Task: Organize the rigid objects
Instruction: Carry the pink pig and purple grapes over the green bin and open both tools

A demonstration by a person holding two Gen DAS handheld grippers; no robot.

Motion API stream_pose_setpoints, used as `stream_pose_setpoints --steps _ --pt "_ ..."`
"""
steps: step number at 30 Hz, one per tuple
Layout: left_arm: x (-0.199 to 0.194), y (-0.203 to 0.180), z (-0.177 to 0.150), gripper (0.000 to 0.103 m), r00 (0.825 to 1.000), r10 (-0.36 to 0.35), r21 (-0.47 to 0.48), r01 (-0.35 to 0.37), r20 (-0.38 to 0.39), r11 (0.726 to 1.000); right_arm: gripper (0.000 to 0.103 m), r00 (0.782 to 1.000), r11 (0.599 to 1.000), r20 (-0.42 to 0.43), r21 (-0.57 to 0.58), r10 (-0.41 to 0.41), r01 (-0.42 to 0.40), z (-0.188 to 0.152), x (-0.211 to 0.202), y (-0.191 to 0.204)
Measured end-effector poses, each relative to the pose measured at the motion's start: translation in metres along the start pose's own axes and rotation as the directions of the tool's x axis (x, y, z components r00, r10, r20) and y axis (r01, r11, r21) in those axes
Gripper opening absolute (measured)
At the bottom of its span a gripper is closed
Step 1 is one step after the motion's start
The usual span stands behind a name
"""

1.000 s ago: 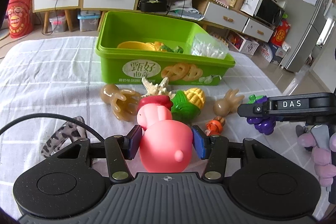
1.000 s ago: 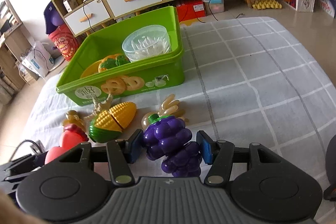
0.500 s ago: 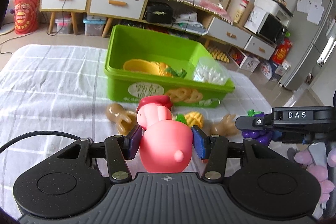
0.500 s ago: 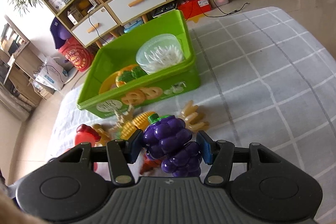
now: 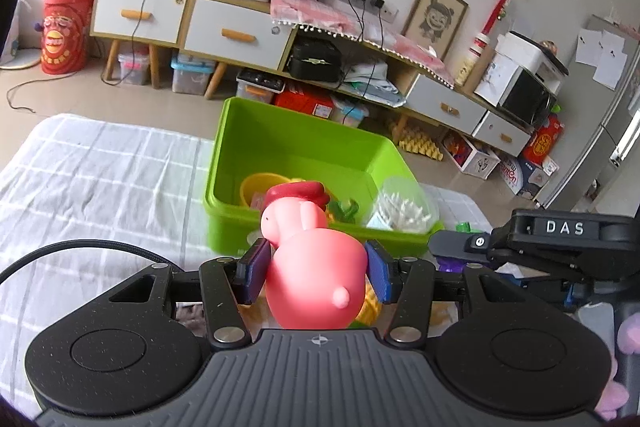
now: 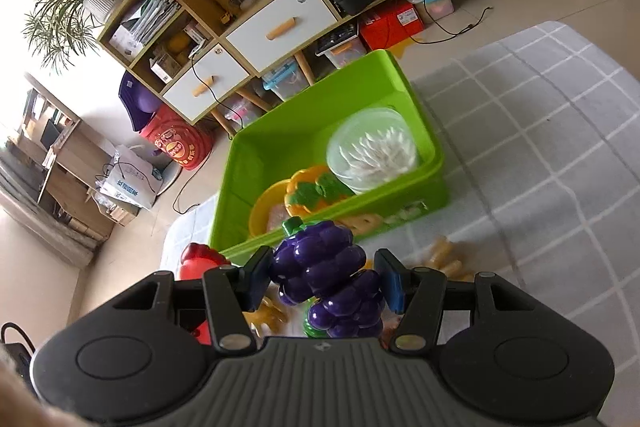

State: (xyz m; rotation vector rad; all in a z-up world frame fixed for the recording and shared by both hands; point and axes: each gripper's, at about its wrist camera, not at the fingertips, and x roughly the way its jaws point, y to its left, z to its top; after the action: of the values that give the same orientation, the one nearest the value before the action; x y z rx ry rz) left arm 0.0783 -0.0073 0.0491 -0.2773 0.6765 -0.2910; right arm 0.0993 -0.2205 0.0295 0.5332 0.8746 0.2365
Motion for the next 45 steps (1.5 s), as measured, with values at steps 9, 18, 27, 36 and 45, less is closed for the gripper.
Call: stream_pose_setpoints --steps 9,18,27,36,45 --pt "0.029 0.004 0.032 0.056 1.0 0.008 0.028 -0.008 0.003 1.0 0.043 1.0 1.0 0.002 0.006 0.017 -0.017 0.032 0.021 0.011" --pt "0.086 0.015 0.067 0.056 0.999 0.007 0.064 -0.01 0.043 0.998 0.043 0.999 0.998 0.041 -0.066 0.004 -0.001 0.093 0.067 0.036" --pt "0.128 0.025 0.071 0.056 0.999 0.044 0.136 -0.044 -0.002 0.99 0.043 0.996 0.99 -0.012 -0.111 -0.093 0.091 0.12 0.126 0.025" --pt "0.139 0.027 0.072 0.056 0.998 0.054 0.176 -0.051 -0.017 0.983 0.043 0.99 0.981 -0.025 -0.14 -0.137 0.133 0.12 0.143 0.028" --pt "0.124 0.018 0.076 0.088 1.0 -0.003 0.188 0.002 0.007 0.982 0.067 0.991 0.984 -0.002 -0.121 -0.134 0.132 0.122 0.129 0.035"
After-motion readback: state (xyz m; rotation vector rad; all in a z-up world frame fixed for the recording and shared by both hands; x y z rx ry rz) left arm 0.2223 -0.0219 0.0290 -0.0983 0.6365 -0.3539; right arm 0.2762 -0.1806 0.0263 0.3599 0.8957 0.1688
